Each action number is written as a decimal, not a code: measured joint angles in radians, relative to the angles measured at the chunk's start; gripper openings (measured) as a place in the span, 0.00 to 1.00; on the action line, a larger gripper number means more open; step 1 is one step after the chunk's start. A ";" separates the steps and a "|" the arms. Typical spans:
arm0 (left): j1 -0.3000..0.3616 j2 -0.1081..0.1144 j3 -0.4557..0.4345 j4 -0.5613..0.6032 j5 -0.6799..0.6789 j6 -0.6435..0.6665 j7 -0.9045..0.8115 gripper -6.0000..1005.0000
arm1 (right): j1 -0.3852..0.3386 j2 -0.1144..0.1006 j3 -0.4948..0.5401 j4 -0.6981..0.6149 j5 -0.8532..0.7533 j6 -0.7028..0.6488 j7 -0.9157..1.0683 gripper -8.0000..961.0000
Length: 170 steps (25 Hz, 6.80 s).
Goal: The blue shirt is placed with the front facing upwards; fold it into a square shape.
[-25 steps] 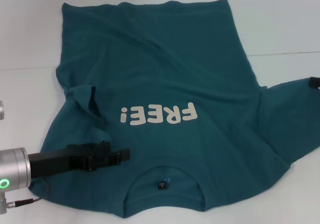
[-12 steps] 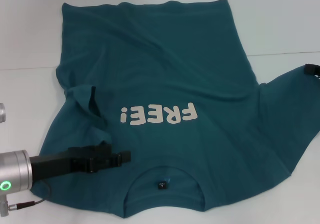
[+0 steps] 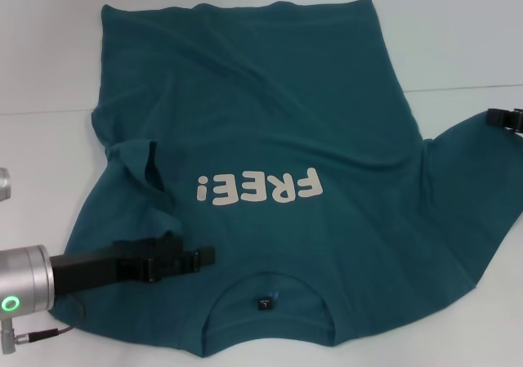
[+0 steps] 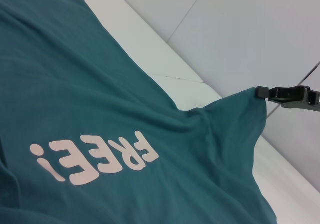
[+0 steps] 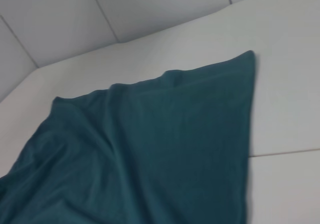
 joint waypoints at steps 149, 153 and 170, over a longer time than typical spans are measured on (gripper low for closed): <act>-0.005 0.003 0.000 -0.024 0.001 -0.069 0.002 0.87 | 0.023 0.075 -0.172 0.021 -0.274 0.097 0.342 0.68; -0.005 0.003 0.000 -0.024 -0.001 -0.075 0.002 0.87 | 0.020 0.074 -0.167 0.020 -0.268 0.130 0.342 0.68; -0.005 0.003 0.000 -0.024 -0.001 -0.080 0.002 0.87 | 0.068 0.123 -0.177 0.031 -0.270 0.300 0.312 0.68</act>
